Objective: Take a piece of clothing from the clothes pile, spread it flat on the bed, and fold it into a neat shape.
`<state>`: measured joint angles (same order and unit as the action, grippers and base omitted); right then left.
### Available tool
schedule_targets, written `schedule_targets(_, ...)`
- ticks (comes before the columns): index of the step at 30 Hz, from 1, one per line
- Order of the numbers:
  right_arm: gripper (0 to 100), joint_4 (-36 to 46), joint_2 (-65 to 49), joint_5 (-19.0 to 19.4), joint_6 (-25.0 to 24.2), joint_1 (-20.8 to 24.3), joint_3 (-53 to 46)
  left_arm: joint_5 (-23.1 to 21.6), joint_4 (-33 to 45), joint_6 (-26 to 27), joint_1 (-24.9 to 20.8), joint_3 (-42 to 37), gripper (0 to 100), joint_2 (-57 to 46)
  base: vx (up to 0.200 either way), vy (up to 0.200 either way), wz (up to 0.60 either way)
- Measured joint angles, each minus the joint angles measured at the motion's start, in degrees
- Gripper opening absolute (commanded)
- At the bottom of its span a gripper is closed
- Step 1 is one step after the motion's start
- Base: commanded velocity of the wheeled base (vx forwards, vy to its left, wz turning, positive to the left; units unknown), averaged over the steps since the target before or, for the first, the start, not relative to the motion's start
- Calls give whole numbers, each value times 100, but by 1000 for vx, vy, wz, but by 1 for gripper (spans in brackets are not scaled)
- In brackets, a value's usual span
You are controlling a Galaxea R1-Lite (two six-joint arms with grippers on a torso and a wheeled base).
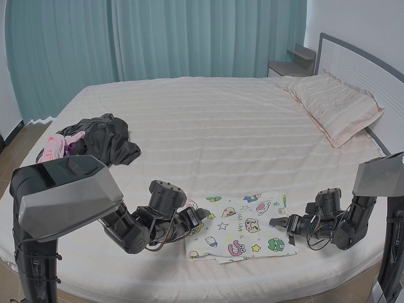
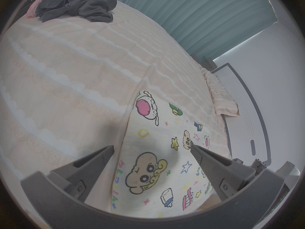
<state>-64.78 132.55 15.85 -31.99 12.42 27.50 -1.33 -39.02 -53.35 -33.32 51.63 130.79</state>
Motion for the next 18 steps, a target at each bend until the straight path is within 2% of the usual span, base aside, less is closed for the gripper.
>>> schedule_targets(18, 100, 2, -2, -4, -11, 15, 26, -55, -80, 24, -45, 35, 100, 38, 0, 0, 0)
